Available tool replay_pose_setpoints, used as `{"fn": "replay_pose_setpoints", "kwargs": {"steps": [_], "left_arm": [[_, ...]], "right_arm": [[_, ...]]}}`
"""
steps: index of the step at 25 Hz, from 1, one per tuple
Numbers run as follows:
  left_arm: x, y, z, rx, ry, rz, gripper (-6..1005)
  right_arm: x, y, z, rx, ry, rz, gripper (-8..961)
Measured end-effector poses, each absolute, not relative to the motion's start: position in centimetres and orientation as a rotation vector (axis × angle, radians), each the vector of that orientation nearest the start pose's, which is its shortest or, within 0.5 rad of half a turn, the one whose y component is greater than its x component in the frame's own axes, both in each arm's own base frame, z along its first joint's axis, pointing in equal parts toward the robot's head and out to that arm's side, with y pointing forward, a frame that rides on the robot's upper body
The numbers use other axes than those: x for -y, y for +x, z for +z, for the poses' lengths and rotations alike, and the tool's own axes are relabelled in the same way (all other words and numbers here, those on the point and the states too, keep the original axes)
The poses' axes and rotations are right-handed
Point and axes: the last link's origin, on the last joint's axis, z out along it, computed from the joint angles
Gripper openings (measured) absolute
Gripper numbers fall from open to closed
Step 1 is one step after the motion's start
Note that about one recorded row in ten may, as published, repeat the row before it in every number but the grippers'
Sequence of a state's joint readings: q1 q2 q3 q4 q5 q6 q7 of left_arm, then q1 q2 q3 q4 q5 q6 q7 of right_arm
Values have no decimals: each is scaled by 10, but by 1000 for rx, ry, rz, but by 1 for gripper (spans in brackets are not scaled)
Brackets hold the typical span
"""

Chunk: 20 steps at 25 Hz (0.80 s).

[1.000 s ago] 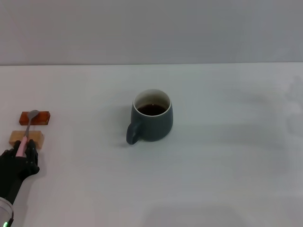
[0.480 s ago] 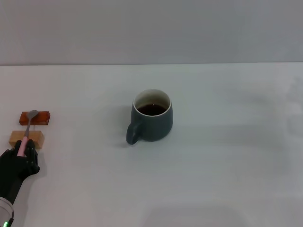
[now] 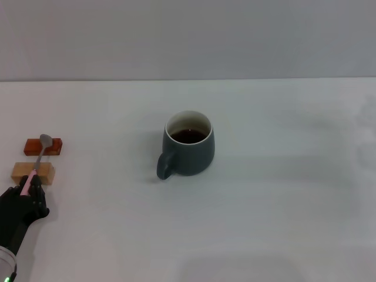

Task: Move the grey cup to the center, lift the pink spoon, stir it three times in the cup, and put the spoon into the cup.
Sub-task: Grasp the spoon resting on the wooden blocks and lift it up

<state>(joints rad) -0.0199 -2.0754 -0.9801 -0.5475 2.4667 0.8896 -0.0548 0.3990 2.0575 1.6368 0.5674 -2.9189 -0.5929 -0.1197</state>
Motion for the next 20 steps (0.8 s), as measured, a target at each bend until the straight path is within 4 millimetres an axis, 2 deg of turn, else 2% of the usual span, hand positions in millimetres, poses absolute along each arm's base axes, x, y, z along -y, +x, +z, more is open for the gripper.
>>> {"fn": "replay_pose_setpoints", "kwargs": {"steps": [4, 20], "left_arm": [[-238, -370, -47, 863, -1544, -534, 152], [-239, -369, -46, 853, -1539, -534, 147]], "right_arm": [[-397, 321, 40, -474, -1541, 366, 20], [-397, 320, 40, -470, -1540, 369, 20]]}}
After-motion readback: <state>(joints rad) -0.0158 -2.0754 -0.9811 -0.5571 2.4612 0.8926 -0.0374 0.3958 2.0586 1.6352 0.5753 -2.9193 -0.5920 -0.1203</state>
